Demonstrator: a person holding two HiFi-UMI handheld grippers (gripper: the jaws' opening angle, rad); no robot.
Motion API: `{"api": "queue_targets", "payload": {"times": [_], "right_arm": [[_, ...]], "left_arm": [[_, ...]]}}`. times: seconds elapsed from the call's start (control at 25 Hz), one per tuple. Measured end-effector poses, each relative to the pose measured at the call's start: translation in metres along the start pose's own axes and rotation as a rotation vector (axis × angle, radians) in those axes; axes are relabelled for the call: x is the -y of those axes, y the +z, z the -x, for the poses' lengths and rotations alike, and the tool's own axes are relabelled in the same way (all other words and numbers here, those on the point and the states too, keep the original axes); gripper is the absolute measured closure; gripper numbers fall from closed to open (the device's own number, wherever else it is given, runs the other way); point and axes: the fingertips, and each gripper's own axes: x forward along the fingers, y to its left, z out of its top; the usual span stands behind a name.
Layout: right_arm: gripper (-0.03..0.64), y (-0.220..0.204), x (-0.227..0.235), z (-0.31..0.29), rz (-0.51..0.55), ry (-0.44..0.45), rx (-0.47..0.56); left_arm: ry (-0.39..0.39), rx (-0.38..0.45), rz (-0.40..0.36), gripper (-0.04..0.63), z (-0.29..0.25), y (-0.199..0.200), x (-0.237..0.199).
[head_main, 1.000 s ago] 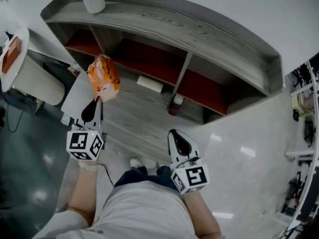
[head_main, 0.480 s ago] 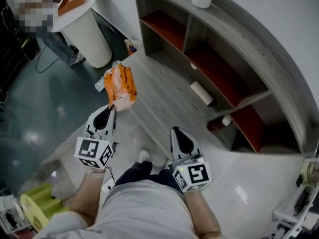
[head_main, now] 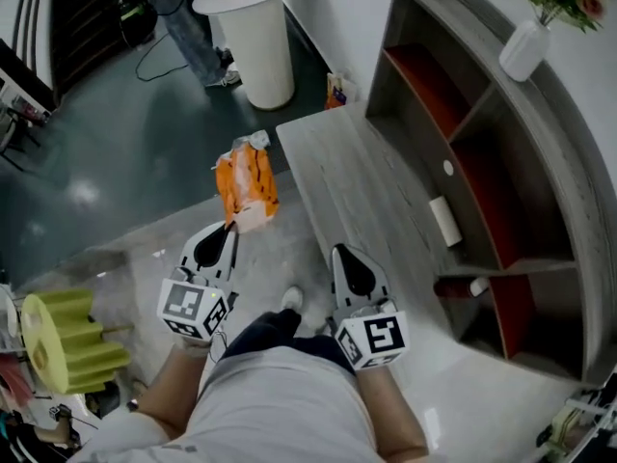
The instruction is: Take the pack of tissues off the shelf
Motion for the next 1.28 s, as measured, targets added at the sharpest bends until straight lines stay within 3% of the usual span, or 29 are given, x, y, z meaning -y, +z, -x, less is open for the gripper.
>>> {"api": "queue_targets", "payload": {"times": [0.28, 0.6, 1.28], "right_arm": [[0.598, -0.011, -0.020, -0.021, 0.008, 0.095, -0.042], [0.598, -0.019, -0.030, -0.035, 0.011, 0.159, -0.076], [0.598, -0.024, -0.033, -0.046, 0.042, 0.231, -0.103]], "left_arm": [[0.111, -0.019, 0.050, 0.578, 0.036, -0.024, -0.022], [0.184, -0.039, 0.092, 0.578, 0.056, -0.040, -0.031], [0.198, -0.047, 0.097, 0.578, 0.048, -0.040, -0.028]]}}
